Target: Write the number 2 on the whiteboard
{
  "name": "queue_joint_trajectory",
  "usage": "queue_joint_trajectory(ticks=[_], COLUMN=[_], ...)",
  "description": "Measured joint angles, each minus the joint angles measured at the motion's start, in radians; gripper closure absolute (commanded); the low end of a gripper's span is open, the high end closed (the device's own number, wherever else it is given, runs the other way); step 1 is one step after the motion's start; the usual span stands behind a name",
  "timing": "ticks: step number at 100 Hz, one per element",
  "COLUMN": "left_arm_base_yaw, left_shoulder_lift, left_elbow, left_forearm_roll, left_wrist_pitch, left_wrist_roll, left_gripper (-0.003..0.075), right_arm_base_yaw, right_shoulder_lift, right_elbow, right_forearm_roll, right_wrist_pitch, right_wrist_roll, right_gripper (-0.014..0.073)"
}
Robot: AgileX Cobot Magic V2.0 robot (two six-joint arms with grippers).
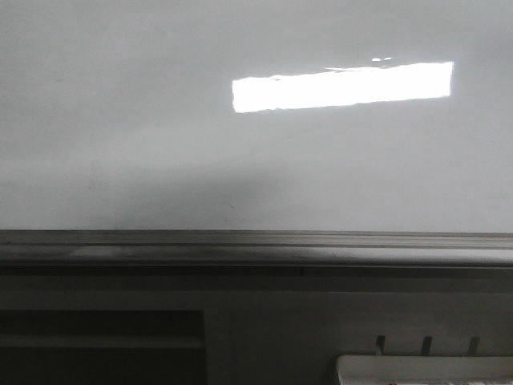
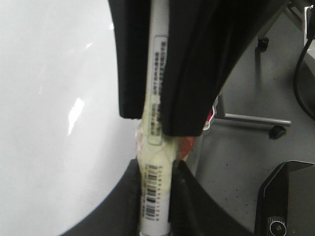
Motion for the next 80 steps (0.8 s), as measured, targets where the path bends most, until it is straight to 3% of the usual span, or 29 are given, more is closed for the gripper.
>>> queue_joint_trajectory(ticks=[9,26,33,44,63,80], left_arm_base_yaw=[0.000,0.000,0.000,0.000,0.004,0.004], left_shoulder_lift=[0.000,-0.025,-0.062,-0.140,-0.326,-0.492], left_elbow=[0.000,-0.023,-0.042,-0.050,-0.034,0.048], left_forearm_roll=[0.000,0.021,0.051,0.144,0.339,0.483], left_wrist_pitch=[0.002,-0.014,-0.043,-0.057,-0.063,-0.074], left_wrist_roll=[-0.002,-0.085,-0.149,-0.283,-0.568,-0.821], left_gripper=[0.0687,0.0336,0.0276,0.0304,0.0427,0.0636], right_arm_base_yaw=[0.000,0.000,0.000,0.000,-0.043,-0.142], right_shoulder_lift=[0.000,0.000,0.002,0.002,0.002,0.008], right_elbow=[0.000,-0.002,-0.002,-0.002,-0.002,-0.002], right_forearm_roll=[-0.001,-0.011,-0.034,-0.072,-0.100,-0.116], right_wrist_pitch=[0.002,-0.009,-0.027,-0.085,-0.245,-0.335], right_wrist_roll=[-0.005,-0.021,-0.021,-0.021,-0.023,-0.023], right_gripper=[0.0672,0.0672,0.0671,0.0671,0.0671,0.0671])
